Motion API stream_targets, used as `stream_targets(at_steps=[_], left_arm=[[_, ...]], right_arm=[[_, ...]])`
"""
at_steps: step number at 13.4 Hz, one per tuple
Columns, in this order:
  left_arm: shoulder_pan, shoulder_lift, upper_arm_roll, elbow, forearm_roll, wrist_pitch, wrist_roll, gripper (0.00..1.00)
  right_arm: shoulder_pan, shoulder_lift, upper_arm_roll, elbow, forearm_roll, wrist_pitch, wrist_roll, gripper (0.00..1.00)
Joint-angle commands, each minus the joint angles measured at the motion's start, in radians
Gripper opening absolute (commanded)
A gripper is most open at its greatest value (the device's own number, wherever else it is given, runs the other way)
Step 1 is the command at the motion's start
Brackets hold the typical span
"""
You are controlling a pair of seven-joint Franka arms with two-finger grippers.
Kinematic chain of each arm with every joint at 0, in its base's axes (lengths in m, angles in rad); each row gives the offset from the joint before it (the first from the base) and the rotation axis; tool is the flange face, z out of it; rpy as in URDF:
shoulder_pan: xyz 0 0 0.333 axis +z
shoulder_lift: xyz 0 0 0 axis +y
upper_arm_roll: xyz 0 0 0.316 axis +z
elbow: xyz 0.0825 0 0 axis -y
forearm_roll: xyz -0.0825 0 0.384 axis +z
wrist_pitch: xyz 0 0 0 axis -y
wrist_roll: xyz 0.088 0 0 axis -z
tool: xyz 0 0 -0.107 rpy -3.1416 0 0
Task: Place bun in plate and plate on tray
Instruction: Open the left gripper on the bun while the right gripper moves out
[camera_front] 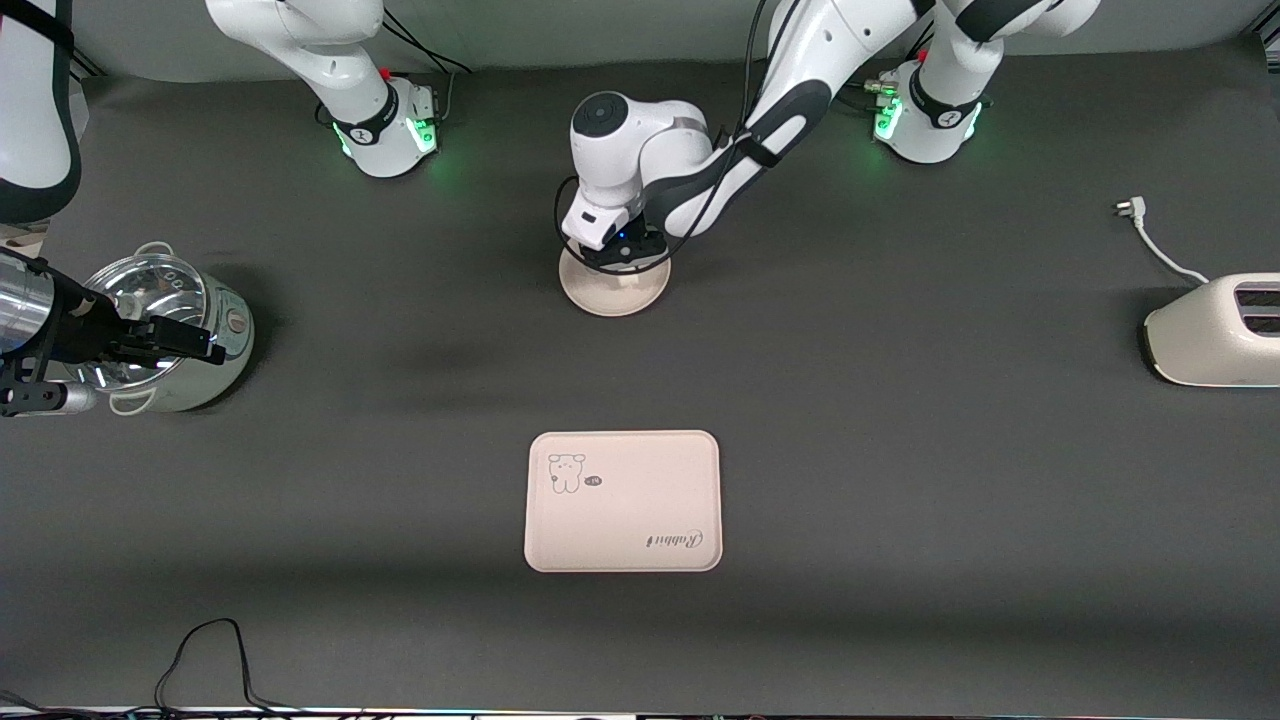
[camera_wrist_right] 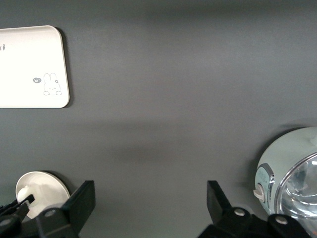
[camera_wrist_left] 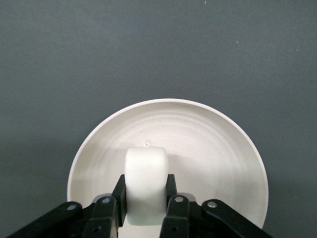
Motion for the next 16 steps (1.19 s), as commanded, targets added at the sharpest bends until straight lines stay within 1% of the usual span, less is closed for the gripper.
stream_targets(at_steps=[1, 2, 6, 8, 10, 11, 12, 13, 14, 16], left_arm=[[-0.026, 0.011, 0.018, 0.031, 0.024, 0.001, -0.026, 0.63], [-0.03, 0.012, 0.018, 0.031, 0.029, 0.001, -0.026, 1.0], [-0.024, 0.006, 0.018, 0.029, 0.041, -0.015, -0.026, 1.0], [-0.015, -0.012, 0.017, 0.032, 0.035, -0.023, -0.02, 1.0], [-0.011, -0.063, 0.015, 0.04, 0.033, -0.098, -0.01, 1.0], [0.024, -0.089, 0.006, 0.046, 0.024, -0.136, 0.021, 1.0], [0.084, -0.122, -0.023, 0.044, -0.008, -0.161, 0.068, 1.0], [0.168, -0.156, -0.069, 0.044, -0.058, -0.176, 0.137, 1.0], [0.248, -0.185, -0.099, 0.04, -0.082, -0.18, 0.206, 1.0], [0.375, -0.219, -0.13, 0.04, -0.094, -0.231, 0.288, 1.0]], right_arm=[[0.039, 0.001, -0.001, 0.002, 0.013, 0.013, 0.047, 1.0], [0.039, 0.003, -0.001, 0.002, 0.013, 0.015, 0.055, 1.0], [0.063, 0.015, -0.001, 0.001, 0.013, 0.025, 0.058, 1.0], [0.065, 0.018, -0.001, 0.001, 0.013, 0.025, 0.06, 1.0], [0.076, 0.02, -0.001, 0.002, 0.016, 0.028, 0.087, 1.0], [0.088, 0.021, -0.001, 0.001, 0.028, 0.036, 0.115, 1.0], [0.106, 0.027, -0.001, -0.001, 0.035, 0.045, 0.142, 1.0], [0.126, 0.038, -0.001, 0.001, 0.036, 0.056, 0.168, 1.0], [0.141, 0.049, -0.001, -0.001, 0.036, 0.07, 0.187, 1.0], [0.171, 0.073, -0.001, -0.001, 0.036, 0.087, 0.202, 1.0]])
